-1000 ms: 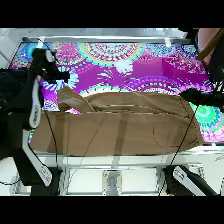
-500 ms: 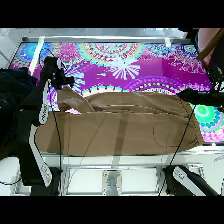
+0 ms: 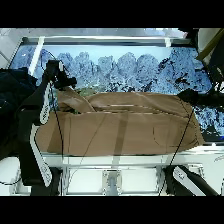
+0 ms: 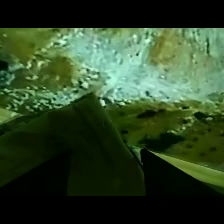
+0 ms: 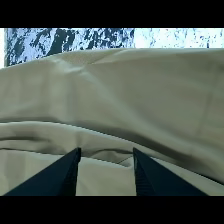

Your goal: Fold the clothes and pants, and hang the long-sleeved shirts on hangers.

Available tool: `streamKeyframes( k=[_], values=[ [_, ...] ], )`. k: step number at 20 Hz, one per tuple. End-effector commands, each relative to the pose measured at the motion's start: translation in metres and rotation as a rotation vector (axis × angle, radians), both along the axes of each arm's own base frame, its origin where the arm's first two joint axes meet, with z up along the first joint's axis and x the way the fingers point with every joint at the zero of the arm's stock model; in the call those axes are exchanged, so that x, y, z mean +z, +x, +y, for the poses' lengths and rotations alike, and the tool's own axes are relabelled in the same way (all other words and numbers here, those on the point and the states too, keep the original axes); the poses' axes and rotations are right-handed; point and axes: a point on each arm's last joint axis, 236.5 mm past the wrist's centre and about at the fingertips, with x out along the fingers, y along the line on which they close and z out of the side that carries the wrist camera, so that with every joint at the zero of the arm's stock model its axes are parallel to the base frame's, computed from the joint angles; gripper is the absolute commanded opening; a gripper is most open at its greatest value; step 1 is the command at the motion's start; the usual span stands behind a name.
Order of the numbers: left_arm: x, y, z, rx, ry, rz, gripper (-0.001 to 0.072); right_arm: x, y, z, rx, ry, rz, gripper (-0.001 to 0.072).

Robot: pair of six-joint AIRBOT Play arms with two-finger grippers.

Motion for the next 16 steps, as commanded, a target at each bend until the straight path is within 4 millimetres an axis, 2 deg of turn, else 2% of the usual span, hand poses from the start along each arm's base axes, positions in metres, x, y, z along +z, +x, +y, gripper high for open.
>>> streamKeyframes(
  k=[1, 2, 3, 5, 7, 9, 10, 12, 14, 16],
  values=[
    [-0.003, -0.001, 0.003, 0.009, -0.003, 0.006, 0.0417, -0.003, -0.002, -0.003, 0.002, -0.019, 0.011, 0.0371],
    [-0.003, -0.002, 0.004, 0.011, -0.003, 0.012, 0.0345, -0.004, -0.002, -0.003, 0.003, -0.021, 0.012, 0.0371],
    [-0.004, -0.004, 0.004, 0.006, -0.001, 0.02, 0.0307, -0.003, -0.002, -0.003, 0.003, -0.021, 0.012, 0.0371],
    [-0.004, -0.007, 0.006, 0.001, 0.001, 0.033, 0.0269, -0.003, -0.002, -0.003, 0.003, -0.021, 0.012, 0.0371],
    [-0.004, -0.008, 0.006, -0.059, 0.011, 0.041, 0.0011, -0.004, -0.002, -0.003, 0.003, -0.022, 0.012, 0.0371],
    [0.004, -0.005, 0.006, -0.066, 0.013, 0.02, 0.0013, -0.005, -0.003, -0.005, 0.003, -0.032, 0.017, 0.0371],
    [0.014, 0.001, 0.008, -0.064, 0.017, -0.017, 0.0013, -0.006, -0.004, -0.006, 0.003, -0.04, 0.021, 0.0371],
    [0.054, 0.025, 0.01, -0.067, 0.024, -0.164, 0.0013, -0.007, -0.005, -0.008, 0.005, -0.048, 0.026, 0.0371],
    [0.121, 0.052, 0.012, -0.075, 0.039, -0.375, 0.0012, -0.007, -0.005, -0.007, 0.006, -0.048, 0.028, 0.0371],
    [0.199, 0.06, 0.021, -0.089, 0.093, -0.556, 0.0012, -0.009, -0.008, -0.006, 0.015, -0.045, 0.041, 0.0371]
  ],
)
